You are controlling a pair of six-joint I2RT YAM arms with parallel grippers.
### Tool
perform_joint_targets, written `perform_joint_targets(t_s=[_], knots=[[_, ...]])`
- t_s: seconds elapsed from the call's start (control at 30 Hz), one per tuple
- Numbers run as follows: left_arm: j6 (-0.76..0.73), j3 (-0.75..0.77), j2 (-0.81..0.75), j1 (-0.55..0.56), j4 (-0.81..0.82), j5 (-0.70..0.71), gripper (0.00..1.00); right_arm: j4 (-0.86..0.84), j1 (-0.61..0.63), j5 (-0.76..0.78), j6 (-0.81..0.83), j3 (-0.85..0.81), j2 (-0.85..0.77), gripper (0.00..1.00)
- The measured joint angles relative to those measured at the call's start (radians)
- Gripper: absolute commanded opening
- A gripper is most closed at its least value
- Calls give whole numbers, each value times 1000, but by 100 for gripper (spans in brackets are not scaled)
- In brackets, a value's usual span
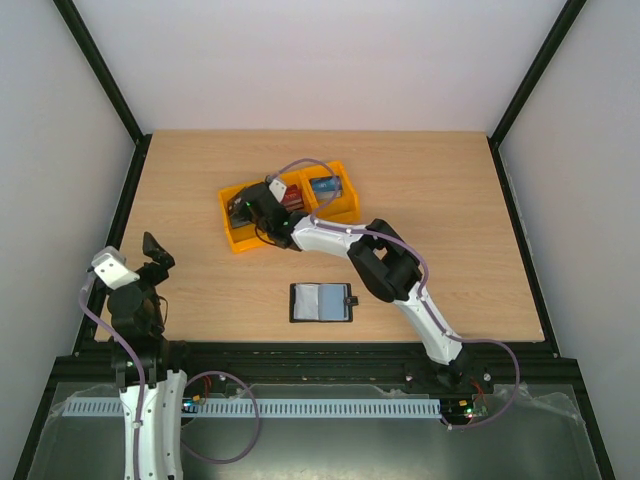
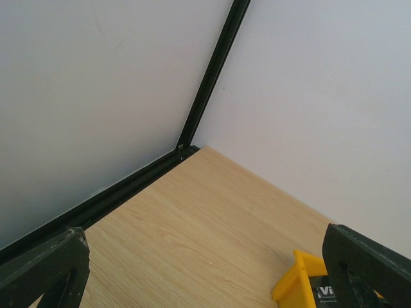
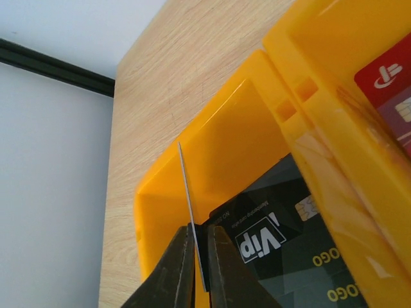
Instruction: Take the credit cards out of the card holder
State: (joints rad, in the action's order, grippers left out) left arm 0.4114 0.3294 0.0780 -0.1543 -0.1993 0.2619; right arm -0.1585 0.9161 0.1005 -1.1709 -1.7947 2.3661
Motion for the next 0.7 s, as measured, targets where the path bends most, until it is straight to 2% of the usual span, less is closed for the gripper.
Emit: perform_joint_targets(t_s=[0.2, 0.53, 0.7], knots=[[0, -1, 0, 0, 2, -4, 100, 31, 7, -8, 4, -29, 2, 23], [1, -4, 0, 0, 7, -6, 99, 71, 9, 21, 62, -33, 2, 55], [1, -4, 0, 0, 7, -7, 99, 109, 9, 37, 108, -64, 2, 66]])
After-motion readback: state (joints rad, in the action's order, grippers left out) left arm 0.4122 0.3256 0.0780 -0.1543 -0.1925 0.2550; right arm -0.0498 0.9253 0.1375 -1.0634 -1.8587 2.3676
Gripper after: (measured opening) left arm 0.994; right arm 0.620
